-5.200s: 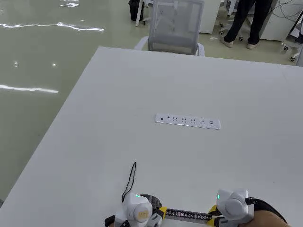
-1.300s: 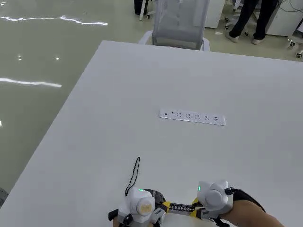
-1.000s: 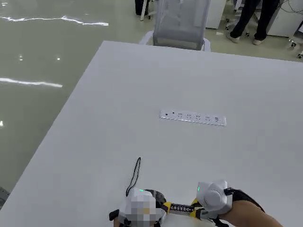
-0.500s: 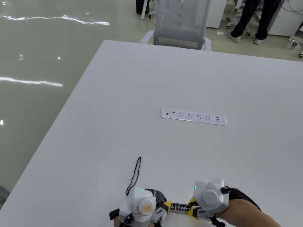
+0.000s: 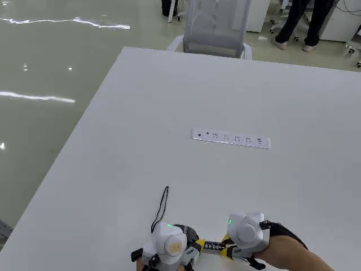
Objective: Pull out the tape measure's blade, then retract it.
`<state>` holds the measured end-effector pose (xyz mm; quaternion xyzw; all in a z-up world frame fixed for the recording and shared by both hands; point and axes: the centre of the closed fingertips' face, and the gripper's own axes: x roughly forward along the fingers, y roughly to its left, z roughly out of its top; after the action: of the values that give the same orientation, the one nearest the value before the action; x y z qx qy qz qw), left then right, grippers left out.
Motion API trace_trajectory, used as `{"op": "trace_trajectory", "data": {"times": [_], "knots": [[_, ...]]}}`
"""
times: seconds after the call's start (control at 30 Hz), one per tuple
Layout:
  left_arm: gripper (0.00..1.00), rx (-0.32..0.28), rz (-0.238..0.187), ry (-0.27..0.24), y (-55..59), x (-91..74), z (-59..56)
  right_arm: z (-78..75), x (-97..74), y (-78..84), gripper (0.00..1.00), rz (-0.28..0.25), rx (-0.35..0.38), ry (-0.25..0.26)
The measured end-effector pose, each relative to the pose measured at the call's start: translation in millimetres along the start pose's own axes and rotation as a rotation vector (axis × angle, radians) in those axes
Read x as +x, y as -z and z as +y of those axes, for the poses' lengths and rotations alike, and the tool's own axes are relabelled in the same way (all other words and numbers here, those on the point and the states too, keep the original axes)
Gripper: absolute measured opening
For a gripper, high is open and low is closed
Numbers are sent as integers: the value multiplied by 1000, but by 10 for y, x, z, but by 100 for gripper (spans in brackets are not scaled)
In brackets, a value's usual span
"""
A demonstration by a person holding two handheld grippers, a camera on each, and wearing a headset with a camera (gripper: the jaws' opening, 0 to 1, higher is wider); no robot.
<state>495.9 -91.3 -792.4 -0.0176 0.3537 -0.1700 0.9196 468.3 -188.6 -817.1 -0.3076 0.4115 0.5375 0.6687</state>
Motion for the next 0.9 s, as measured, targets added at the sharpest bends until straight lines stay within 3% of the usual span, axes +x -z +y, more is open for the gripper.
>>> {"op": "trace_trajectory", "data": {"times": [0.9], "knots": [[64, -3, 0, 10, 14, -2, -6, 26, 69, -105, 14, -3, 2, -7]]}}
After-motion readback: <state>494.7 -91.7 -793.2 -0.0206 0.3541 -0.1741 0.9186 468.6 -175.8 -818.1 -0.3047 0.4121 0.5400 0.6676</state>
